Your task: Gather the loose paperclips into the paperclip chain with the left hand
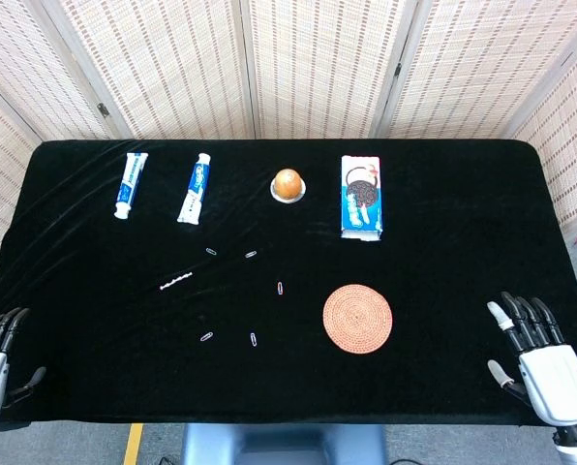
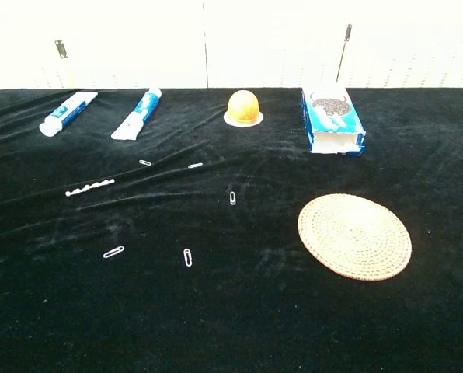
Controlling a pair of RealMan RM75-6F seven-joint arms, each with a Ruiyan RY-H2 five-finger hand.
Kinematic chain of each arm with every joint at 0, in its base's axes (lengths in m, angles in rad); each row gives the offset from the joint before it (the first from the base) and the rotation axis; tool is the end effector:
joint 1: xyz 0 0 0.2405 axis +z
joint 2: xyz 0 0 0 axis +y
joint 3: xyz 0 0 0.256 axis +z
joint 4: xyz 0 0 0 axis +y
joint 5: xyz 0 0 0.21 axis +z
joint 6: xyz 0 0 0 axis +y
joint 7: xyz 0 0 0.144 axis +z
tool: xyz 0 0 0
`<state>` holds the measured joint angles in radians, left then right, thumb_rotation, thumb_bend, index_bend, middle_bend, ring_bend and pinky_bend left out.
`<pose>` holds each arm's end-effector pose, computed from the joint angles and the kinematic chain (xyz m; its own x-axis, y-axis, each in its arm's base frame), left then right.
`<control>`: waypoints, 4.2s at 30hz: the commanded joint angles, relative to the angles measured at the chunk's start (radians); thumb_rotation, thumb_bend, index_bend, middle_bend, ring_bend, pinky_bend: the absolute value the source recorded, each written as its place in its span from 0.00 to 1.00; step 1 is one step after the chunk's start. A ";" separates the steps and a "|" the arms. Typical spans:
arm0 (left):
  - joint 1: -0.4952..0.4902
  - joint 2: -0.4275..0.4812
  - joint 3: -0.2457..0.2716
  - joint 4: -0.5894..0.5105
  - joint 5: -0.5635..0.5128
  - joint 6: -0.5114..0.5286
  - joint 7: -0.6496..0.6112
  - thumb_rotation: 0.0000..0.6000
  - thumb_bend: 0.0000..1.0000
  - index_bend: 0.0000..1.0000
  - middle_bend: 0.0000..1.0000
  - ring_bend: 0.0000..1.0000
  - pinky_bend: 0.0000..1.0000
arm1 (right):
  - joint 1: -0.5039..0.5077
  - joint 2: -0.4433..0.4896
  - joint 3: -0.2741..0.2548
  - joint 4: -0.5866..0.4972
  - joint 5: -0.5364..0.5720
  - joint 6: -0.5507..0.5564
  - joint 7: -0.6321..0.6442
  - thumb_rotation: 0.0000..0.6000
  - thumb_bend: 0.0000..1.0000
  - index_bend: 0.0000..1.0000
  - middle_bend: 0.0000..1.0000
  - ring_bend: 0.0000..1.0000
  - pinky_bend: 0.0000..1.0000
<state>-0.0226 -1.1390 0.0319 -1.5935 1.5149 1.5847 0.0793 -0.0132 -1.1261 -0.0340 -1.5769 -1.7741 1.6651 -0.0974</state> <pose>-0.3213 0.1443 0.1559 0.4701 0.0118 0.8826 0.8819 0.0350 -0.4702 -0.2921 -0.1298 0.1563 0.4922 0.0712 0.8675 -0.8484 -0.1838 0.4964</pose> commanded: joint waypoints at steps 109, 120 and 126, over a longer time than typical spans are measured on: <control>-0.728 -0.615 -0.325 0.386 -0.805 -0.586 0.461 1.00 0.42 0.51 1.00 1.00 1.00 | -0.075 0.050 0.027 0.067 0.009 0.164 0.252 1.00 0.28 0.00 0.00 0.00 0.00; -0.730 -0.620 -0.318 0.407 -0.804 -0.592 0.452 1.00 0.43 0.53 1.00 1.00 1.00 | -0.076 0.051 0.029 0.064 0.010 0.161 0.249 1.00 0.28 0.00 0.00 0.00 0.00; -0.732 -0.621 -0.316 0.412 -0.811 -0.599 0.455 1.00 0.44 0.53 1.00 1.00 1.00 | -0.076 0.051 0.031 0.065 0.010 0.163 0.252 1.00 0.28 0.00 0.00 0.00 0.00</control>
<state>-0.7541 -1.7603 -0.2843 -1.1819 0.7038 0.9856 0.5340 -0.0896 -1.0749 -0.0033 -1.5124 -1.7645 1.8284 0.1546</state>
